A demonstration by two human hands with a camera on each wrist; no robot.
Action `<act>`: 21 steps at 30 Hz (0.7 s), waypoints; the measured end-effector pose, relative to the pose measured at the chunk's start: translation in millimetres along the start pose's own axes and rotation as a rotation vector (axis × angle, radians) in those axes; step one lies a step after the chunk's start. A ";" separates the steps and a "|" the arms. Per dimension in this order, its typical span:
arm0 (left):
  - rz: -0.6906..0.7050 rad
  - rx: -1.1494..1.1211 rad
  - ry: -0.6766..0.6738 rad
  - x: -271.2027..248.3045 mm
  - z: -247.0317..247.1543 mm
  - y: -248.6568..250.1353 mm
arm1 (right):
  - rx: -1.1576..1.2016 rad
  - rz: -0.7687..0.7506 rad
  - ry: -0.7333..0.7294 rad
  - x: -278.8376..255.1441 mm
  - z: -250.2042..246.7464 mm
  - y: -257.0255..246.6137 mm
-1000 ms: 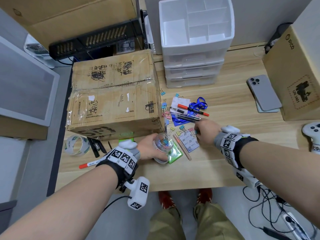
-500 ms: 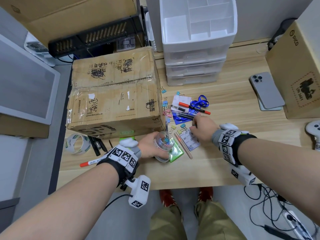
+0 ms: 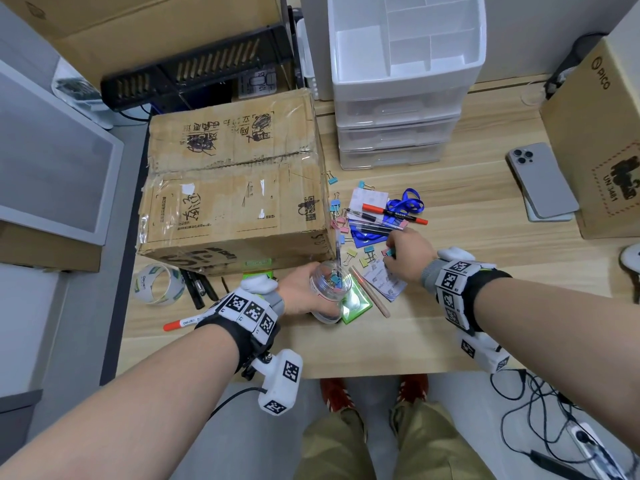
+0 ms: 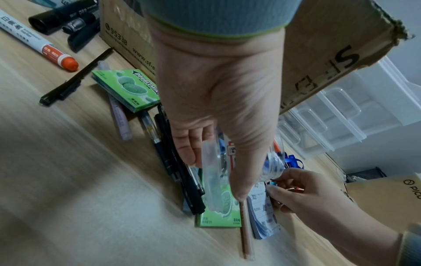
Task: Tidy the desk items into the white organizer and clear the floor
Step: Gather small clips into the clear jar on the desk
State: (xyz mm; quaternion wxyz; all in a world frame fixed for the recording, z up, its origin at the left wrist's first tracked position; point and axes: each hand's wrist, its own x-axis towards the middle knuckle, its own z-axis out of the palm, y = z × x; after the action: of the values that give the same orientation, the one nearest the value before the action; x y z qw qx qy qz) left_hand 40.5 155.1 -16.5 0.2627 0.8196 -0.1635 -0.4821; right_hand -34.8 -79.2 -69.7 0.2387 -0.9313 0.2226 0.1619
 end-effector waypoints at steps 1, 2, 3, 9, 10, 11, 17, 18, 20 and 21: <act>-0.003 0.008 -0.002 0.1 0.0 -0.1 | -0.001 -0.005 0.001 0.3 0.9 -0.1; -0.004 0.011 -0.004 0.2 0.2 0.1 | -0.006 -0.011 0.006 0.9 1.9 0.1; -0.004 0.010 -0.006 -0.1 -0.1 -0.4 | -0.010 -0.014 0.011 1.9 3.4 -0.4; -0.010 0.000 0.007 -1.2 -0.7 -3.7 | -0.110 -0.019 0.004 4.1 5.0 -3.1; -0.011 0.002 0.010 -1.3 -0.8 -4.5 | -0.116 -0.015 -0.006 3.9 4.2 -4.1; -0.011 0.004 0.009 -1.7 -0.8 -4.6 | -0.115 -0.010 -0.017 3.2 2.7 -4.7; -0.030 0.017 -0.002 -2.9 -1.4 1.8 | 0.174 -0.053 -0.045 -6.6 -20.7 -9.8; -0.025 0.017 -0.004 -2.9 -2.3 4.2 | 0.266 -0.065 -0.069 -8.8 -27.5 -14.7; -0.018 0.032 -0.008 -4.7 -2.4 9.5 | 0.429 -0.097 -0.167 -13.3 -41.5 -29.1; -0.014 0.037 -0.012 -5.7 -1.8 12.3 | 0.486 -0.118 -0.235 -15.7 -48.3 -37.3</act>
State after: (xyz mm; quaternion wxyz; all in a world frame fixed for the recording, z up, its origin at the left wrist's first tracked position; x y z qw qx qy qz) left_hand 39.1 148.6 -4.5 0.2431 0.8224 -0.1684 -0.4859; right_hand -20.3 -69.5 -9.1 0.4884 -0.8329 0.1711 0.1964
